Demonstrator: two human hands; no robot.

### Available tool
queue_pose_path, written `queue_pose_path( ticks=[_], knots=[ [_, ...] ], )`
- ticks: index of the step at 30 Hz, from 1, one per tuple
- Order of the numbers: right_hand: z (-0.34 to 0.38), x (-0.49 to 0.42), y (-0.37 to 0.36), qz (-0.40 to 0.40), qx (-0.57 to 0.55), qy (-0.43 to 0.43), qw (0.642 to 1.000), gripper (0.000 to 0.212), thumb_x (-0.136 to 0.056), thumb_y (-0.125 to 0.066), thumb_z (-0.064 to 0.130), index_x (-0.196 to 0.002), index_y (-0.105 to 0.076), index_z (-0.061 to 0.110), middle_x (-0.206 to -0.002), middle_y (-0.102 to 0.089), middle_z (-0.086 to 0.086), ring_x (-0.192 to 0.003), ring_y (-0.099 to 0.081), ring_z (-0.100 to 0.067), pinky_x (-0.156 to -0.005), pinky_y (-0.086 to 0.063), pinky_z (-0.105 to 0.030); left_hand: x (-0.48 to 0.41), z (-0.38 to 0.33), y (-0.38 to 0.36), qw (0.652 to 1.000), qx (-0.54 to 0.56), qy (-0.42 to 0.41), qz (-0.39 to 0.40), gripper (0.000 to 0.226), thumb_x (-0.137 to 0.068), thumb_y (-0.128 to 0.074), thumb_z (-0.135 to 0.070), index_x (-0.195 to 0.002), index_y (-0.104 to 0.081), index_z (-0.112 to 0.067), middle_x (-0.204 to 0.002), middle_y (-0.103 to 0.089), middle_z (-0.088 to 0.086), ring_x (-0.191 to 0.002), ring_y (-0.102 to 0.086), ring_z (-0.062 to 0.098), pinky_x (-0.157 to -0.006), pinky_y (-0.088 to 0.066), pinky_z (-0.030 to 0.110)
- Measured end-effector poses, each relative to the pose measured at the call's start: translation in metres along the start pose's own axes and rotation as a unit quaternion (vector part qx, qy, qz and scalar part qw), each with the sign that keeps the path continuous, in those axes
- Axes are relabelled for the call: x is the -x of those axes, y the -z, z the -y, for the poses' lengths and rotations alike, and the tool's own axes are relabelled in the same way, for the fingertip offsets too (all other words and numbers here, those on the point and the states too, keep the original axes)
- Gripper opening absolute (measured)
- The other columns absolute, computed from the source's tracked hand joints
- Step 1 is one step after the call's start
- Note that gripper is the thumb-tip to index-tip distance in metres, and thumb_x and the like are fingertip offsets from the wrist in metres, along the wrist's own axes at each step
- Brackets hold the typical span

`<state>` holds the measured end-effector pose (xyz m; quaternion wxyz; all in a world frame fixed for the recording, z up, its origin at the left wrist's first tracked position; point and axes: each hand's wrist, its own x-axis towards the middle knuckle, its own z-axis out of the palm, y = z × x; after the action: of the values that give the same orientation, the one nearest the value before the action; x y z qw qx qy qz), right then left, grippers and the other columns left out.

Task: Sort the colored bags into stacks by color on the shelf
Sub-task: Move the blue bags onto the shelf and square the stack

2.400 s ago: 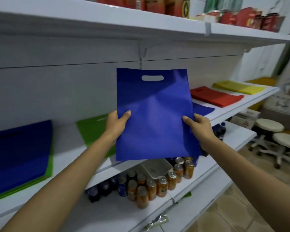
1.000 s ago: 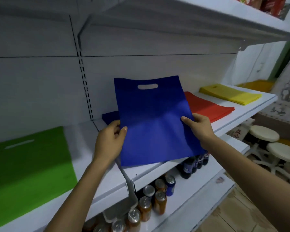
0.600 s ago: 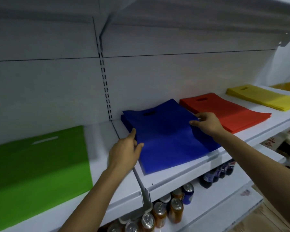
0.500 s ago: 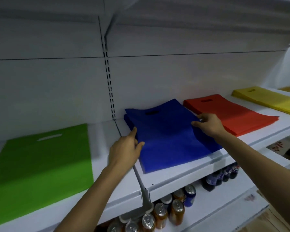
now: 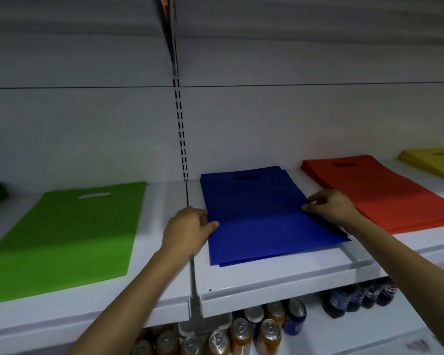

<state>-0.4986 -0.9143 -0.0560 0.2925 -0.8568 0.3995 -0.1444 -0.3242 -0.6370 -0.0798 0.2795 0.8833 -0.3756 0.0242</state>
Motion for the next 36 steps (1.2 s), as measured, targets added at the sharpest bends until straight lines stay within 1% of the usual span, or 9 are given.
queue_pose_path(
  ticks=[3,8,11,15,23,26,29,33,36],
  knots=[
    [-0.006,-0.011,0.003,0.011,0.007,0.017,1.000,0.043,-0.083,-0.072,0.034,-0.118,-0.065,0.010,-0.111,-0.065,-0.009,-0.096,-0.061,-0.024,-0.083,-0.052,-0.038,0.000,-0.007,-0.003,0.999,-0.009,0.033,0.000,0.037,-0.091,-0.060,-0.039,-0.065,-0.050,-0.014,-0.065,-0.054,-0.003,-0.066,-0.054,0.015,-0.048,-0.032,0.021],
    [-0.013,-0.026,0.005,0.026,0.025,0.056,0.998,0.042,-0.081,-0.073,0.039,-0.114,-0.066,0.014,-0.109,-0.065,-0.008,-0.087,-0.058,-0.018,-0.061,-0.041,-0.025,0.005,-0.024,-0.009,0.997,-0.010,0.075,-0.005,0.038,-0.091,-0.058,-0.041,-0.067,-0.054,-0.013,-0.062,-0.055,-0.001,-0.065,-0.055,0.018,-0.049,-0.032,0.024],
    [-0.018,-0.032,0.005,0.033,0.021,0.069,0.997,0.043,-0.081,-0.073,0.041,-0.114,-0.066,0.014,-0.111,-0.065,-0.008,-0.093,-0.061,-0.022,-0.068,-0.043,-0.026,0.007,-0.032,-0.010,0.996,-0.024,0.088,-0.009,0.033,-0.092,-0.058,-0.041,-0.091,-0.067,-0.009,-0.067,-0.057,-0.004,-0.072,-0.056,0.016,-0.056,-0.038,0.025],
    [-0.020,-0.038,0.005,0.047,0.025,0.091,0.994,0.046,-0.082,-0.071,0.042,-0.117,-0.065,0.013,-0.113,-0.065,-0.008,-0.098,-0.061,-0.022,-0.073,-0.041,-0.026,0.008,-0.040,-0.012,0.993,-0.041,0.109,-0.021,0.042,-0.093,-0.057,-0.042,-0.120,-0.065,-0.012,-0.087,-0.065,0.000,-0.085,-0.060,0.018,-0.072,-0.048,0.027],
    [-0.019,-0.035,0.003,0.039,0.055,0.128,0.990,0.038,-0.088,-0.066,0.038,-0.109,-0.067,0.005,-0.107,-0.067,-0.012,-0.096,-0.061,-0.026,-0.079,-0.050,-0.034,0.006,-0.048,-0.015,0.987,-0.072,0.146,-0.013,0.043,-0.094,-0.056,-0.040,-0.118,-0.065,-0.006,-0.097,-0.068,0.008,-0.091,-0.062,0.022,-0.079,-0.051,0.030],
    [-0.018,-0.030,0.001,0.014,0.086,0.137,0.987,0.046,-0.089,-0.062,0.040,-0.113,-0.063,0.000,-0.112,-0.065,-0.016,-0.101,-0.059,-0.031,-0.083,-0.050,-0.037,0.003,-0.046,-0.015,0.986,-0.078,0.150,-0.009,0.045,-0.094,-0.056,-0.041,-0.123,-0.063,-0.008,-0.108,-0.068,0.009,-0.098,-0.062,0.022,-0.079,-0.048,0.028],
    [-0.010,-0.030,0.009,0.001,0.113,0.139,0.984,0.055,-0.089,-0.058,0.050,-0.129,-0.053,0.013,-0.122,-0.061,-0.008,-0.108,-0.059,-0.027,-0.080,-0.049,-0.031,-0.003,-0.041,-0.008,0.984,-0.094,0.153,-0.013,0.044,-0.091,-0.057,-0.046,-0.113,-0.069,-0.011,-0.106,-0.069,0.007,-0.100,-0.061,0.023,-0.079,-0.047,0.027],
    [0.023,-0.032,0.019,0.025,0.134,0.188,0.973,0.055,-0.090,-0.054,0.052,-0.134,-0.047,0.019,-0.122,-0.061,-0.004,-0.105,-0.060,-0.022,-0.073,-0.046,-0.027,-0.004,-0.037,0.019,0.973,-0.177,0.143,-0.039,0.046,-0.092,-0.054,-0.048,-0.128,-0.057,-0.019,-0.123,-0.062,0.005,-0.114,-0.055,0.024,-0.089,-0.047,0.030],
    [0.060,-0.026,0.013,0.044,0.164,0.254,0.952,0.052,-0.092,-0.054,0.048,-0.134,-0.045,0.018,-0.124,-0.058,-0.004,-0.105,-0.057,-0.022,-0.078,-0.049,-0.030,0.002,-0.035,0.048,0.954,-0.253,0.144,-0.071,0.046,-0.093,-0.051,-0.048,-0.132,-0.053,-0.022,-0.129,-0.058,0.006,-0.118,-0.054,0.026,-0.091,-0.048,0.033]
  ],
)
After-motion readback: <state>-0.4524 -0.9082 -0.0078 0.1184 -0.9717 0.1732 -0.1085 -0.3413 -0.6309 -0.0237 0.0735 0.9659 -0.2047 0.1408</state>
